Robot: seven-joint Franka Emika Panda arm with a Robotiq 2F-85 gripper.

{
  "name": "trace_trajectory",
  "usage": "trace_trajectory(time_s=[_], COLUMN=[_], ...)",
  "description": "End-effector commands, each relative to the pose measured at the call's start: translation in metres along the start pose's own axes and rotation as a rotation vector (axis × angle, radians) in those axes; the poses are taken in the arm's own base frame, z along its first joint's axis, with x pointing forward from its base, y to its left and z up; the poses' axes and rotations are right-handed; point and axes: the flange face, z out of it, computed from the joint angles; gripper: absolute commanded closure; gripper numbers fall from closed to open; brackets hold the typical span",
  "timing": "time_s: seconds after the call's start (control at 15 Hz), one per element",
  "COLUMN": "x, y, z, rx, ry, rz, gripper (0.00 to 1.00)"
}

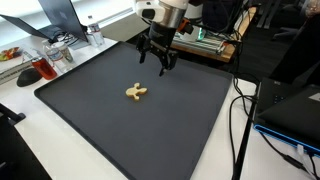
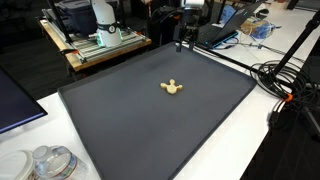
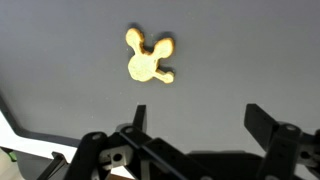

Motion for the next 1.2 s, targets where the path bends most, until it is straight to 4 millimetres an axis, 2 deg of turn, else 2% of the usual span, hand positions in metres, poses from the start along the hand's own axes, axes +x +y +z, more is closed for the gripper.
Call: trace_trajectory(time_s=[0.0, 0.4, 0.53, 0.67, 0.8, 0.93, 1.13], x=[-0.05, -0.094, -0.103, -0.111, -0.111, -0.106, -0.097], y=[0.05, 0.118, 0.133, 0.139, 0.148, 0.173, 0.223], z=[-0.014, -0.009, -0.007, -0.006, -0.019, -0.028, -0.027], rx=[0.088, 0.198, 0.238, 0.29, 0.359, 0.421, 0.486], ry=[0.055, 0.08, 0.095, 0.103, 0.095, 0.095, 0.08], rz=[0.048, 0.11, 0.116, 0.117, 0.11, 0.097, 0.081], gripper=[0.0, 0.0, 0.0, 0.0, 0.0, 0.0, 0.0])
